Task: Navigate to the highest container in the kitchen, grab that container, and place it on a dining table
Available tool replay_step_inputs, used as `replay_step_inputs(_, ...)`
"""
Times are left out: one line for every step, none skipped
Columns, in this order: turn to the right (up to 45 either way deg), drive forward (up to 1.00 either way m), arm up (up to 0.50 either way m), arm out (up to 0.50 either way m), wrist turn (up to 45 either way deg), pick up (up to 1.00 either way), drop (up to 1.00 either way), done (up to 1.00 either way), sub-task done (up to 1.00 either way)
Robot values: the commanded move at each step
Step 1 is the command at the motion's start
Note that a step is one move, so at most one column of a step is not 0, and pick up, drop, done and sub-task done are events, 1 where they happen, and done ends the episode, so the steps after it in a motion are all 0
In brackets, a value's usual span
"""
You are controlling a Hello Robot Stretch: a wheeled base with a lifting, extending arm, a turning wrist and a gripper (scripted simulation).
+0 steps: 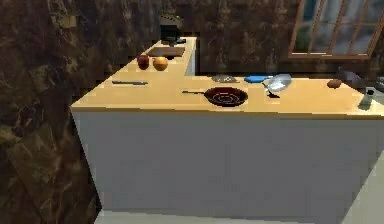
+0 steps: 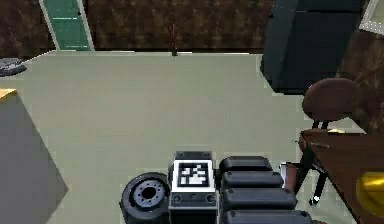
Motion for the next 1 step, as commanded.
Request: replay_step_inputs(33.0,0.00,0.00,0.00,0.0,0.00,0.00,0.00,0.00)
